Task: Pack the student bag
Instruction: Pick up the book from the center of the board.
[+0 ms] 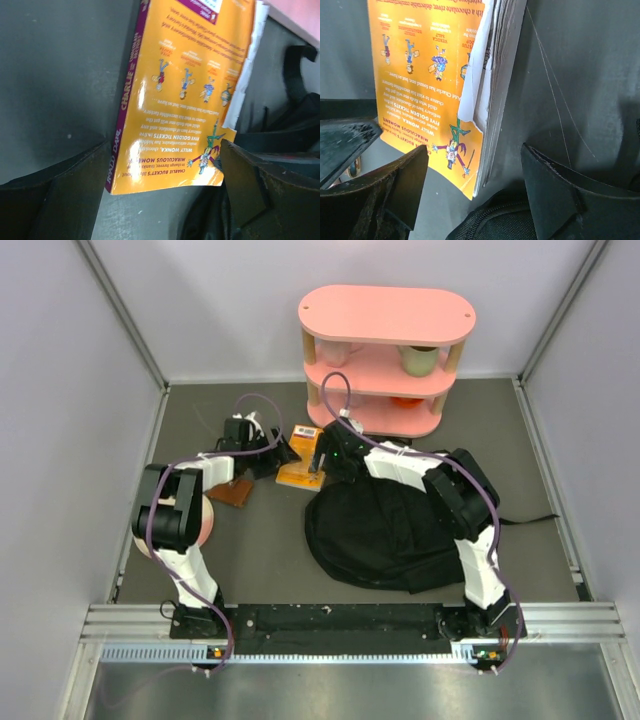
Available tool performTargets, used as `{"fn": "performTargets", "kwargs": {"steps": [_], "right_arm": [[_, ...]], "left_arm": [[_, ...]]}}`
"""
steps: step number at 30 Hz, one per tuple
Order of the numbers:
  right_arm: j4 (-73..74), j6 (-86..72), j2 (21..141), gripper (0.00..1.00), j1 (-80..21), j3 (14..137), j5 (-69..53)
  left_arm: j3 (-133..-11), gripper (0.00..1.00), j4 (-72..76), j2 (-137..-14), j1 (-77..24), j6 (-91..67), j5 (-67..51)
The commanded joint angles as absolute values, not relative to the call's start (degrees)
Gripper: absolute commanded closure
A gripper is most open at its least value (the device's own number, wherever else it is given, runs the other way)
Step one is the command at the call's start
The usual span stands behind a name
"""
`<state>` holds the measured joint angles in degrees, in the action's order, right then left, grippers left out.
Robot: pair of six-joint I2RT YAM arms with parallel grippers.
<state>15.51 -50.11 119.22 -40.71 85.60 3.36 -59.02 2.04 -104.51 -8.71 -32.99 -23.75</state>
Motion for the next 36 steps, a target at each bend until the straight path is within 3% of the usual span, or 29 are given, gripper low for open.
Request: {"fn": "performTargets", "kwargs": {"steps": [1, 5, 11, 17, 24, 25, 26, 30, 34, 36], "right_arm": [[12.4, -50.9, 121.4, 0.27, -40.3, 88.0, 0.7], [11.4, -51.1, 122.7, 0.33, -40.3, 87.9, -1.6], [6.5, -52.3, 120.9, 0.52, -40.4, 83.5, -3.0], [3.9, -50.1, 117.6, 0.57, -40.3, 82.8, -5.6], [1.0, -50.9, 117.2, 0.84, -40.3, 82.5, -9.0], [0.4, -51.1, 117.2, 0.82, -40.3, 82.1, -9.2], [0.4, -51.4, 117.1, 0.73, -40.3, 82.0, -9.4], [-4.3, -52.6, 116.1, 0.67, -40.3, 79.6, -11.0], [-6.0, -53.3, 115.8, 0.65, -40.4, 79.0, -11.9], [-6.8, -52.9, 115.1, 0.70, -40.4, 78.9, -11.9]], "left_arm": [[-55.8, 0.05, 8.4, -105.5, -8.5, -34.5, -27.1], [-55.4, 0.07, 8.9, -106.3, -8.5, -34.6, -28.8], [-53.7, 0.08, 10.8, -106.4, -8.5, -35.3, -31.4], [-50.5, 0.12, 13.4, -104.2, -8.5, -36.3, -32.7], [-49.7, 0.14, 13.7, -102.3, -8.5, -36.9, -33.5], [-49.7, 0.14, 13.7, -102.1, -8.5, -36.9, -33.6], [-49.6, 0.15, 13.8, -102.0, -8.5, -37.0, -33.8], [-48.8, 0.15, 15.1, -101.6, -8.6, -37.9, -35.0], [-48.0, 0.16, 15.6, -101.0, -8.6, -38.4, -34.9], [-47.9, 0.16, 15.4, -100.9, -8.6, -38.3, -34.6]]}}
